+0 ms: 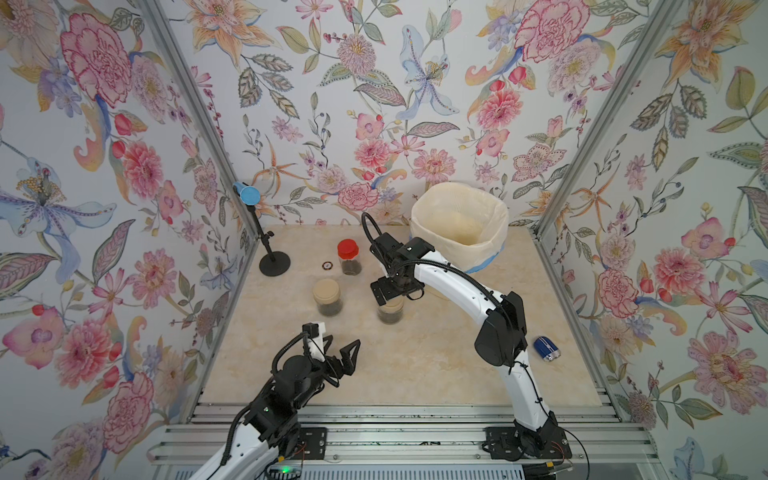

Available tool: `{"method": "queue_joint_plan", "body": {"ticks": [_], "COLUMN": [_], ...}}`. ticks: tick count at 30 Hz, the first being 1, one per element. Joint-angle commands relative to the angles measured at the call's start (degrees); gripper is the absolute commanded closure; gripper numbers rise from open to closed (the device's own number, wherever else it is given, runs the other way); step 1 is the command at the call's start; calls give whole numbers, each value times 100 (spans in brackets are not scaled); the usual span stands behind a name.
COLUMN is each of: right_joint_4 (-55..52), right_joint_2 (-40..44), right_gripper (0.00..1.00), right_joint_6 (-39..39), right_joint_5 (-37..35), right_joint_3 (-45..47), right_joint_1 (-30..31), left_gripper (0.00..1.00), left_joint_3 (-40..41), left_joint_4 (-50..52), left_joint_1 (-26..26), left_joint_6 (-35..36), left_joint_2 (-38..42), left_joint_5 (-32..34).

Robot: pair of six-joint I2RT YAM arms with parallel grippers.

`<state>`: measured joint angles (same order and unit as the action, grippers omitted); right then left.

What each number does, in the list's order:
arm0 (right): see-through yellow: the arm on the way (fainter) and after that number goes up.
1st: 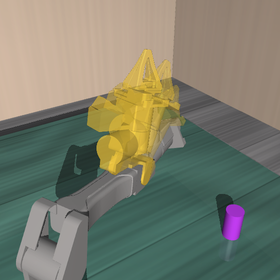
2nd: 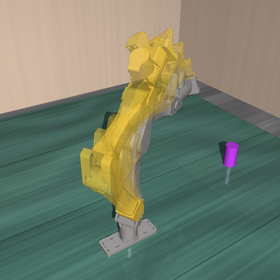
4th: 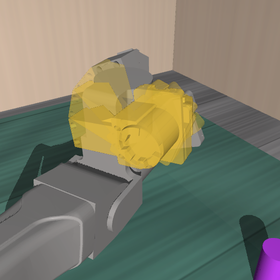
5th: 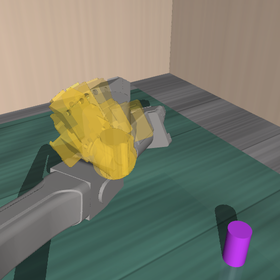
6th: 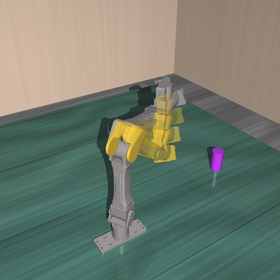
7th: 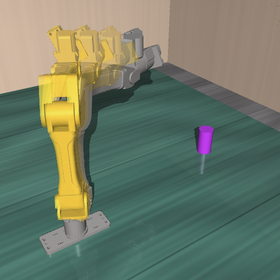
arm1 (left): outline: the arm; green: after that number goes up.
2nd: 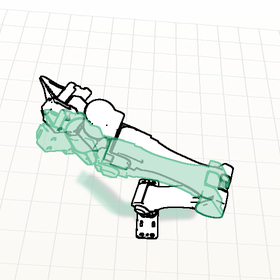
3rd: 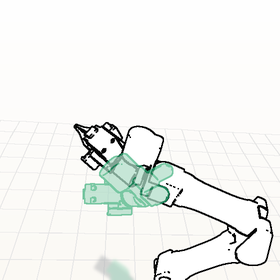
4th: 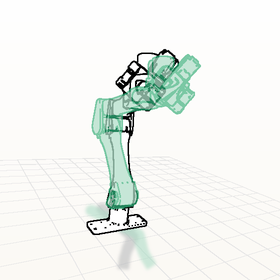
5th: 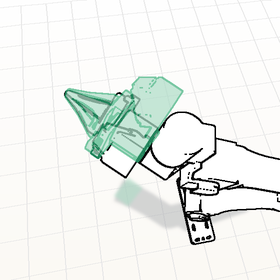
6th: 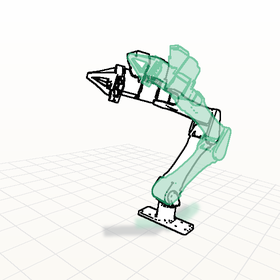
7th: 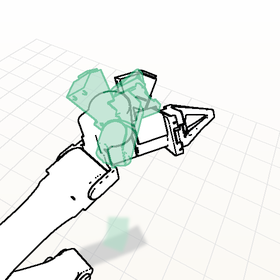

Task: Empty moldy tea leaves from jars
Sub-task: Pick up the jar from the center of the board.

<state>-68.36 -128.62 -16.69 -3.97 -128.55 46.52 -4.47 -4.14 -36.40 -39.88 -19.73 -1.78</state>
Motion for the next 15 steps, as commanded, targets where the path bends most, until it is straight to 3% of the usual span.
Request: {"method": "queue_joint_plan", "body": {"ticks": [1, 15], "right_joint_4": [-190, -193], "right_joint_2": [-186, -457], "right_gripper": [0, 0], "right_joint_6": [76, 31], "right_joint_5": [240, 262], "right_joint_3": [-284, -223], "right_joint_1": [30, 64], "left_gripper": [0, 0], "left_joint_3": [121, 144], "left_joint_4": [-328, -554], "left_joint_1": [-69, -69], "left_joint_6": [24, 195], "left_joint_2": [-185, -477], "left_joint_5": [-147, -278]}}
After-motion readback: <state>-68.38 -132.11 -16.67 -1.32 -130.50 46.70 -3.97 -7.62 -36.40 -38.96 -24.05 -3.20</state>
